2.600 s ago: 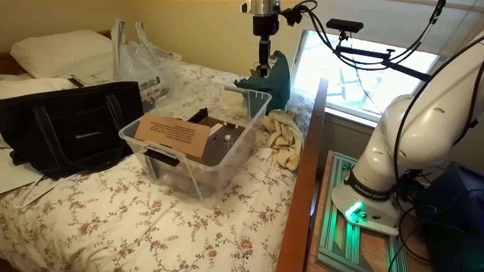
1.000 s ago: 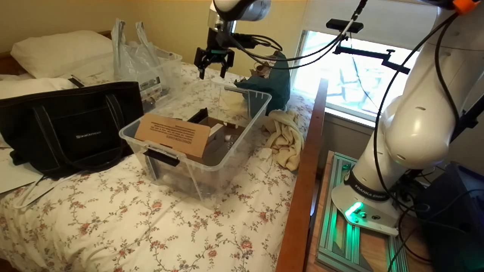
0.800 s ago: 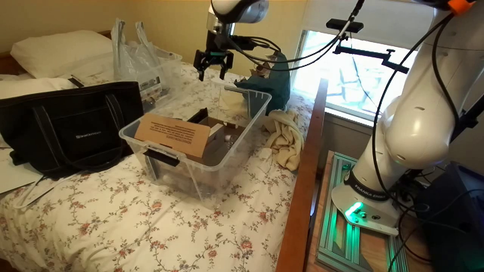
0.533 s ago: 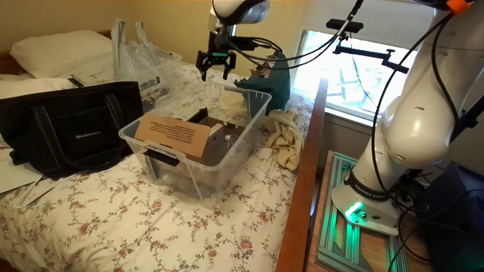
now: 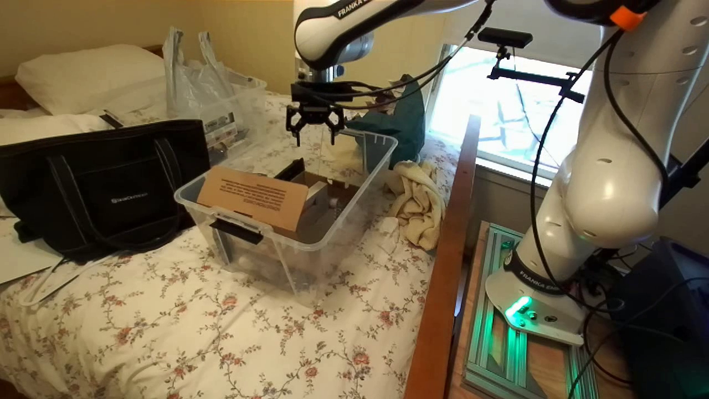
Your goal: Remove the white box from the clear container and place it on the bed.
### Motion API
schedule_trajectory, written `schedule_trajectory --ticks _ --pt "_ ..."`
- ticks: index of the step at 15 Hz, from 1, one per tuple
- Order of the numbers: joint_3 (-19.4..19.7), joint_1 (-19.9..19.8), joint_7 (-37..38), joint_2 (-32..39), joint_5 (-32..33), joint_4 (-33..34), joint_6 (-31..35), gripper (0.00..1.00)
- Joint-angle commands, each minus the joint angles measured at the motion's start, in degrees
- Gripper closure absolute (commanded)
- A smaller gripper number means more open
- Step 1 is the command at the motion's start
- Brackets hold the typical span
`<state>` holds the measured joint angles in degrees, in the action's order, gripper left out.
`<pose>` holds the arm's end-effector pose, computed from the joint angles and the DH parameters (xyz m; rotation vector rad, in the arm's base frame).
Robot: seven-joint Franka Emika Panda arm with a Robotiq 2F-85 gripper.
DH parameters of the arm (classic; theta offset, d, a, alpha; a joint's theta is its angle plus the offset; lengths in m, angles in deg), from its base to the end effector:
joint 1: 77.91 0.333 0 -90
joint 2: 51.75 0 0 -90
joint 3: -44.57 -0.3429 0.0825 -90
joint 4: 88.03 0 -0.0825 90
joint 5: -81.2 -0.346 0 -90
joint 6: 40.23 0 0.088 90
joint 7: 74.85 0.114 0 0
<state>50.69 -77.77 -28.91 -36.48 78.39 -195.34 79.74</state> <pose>0.5860 -0.0543 0.4082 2.8066 -1.4054 -0.0719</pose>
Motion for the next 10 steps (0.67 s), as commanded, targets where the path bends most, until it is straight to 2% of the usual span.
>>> schedule_trajectory --ticks 1,6,10 --pt "-0.21 1.0 8.62 5.44 -1.56 3.51 2.75 0.0" --pt "-0.07 1.61 14.24 10.77 -2.11 3.1 14.56 0.0" --pt "0.24 2.21 15.61 14.71 -1.39 3.63 18.29 0.0"
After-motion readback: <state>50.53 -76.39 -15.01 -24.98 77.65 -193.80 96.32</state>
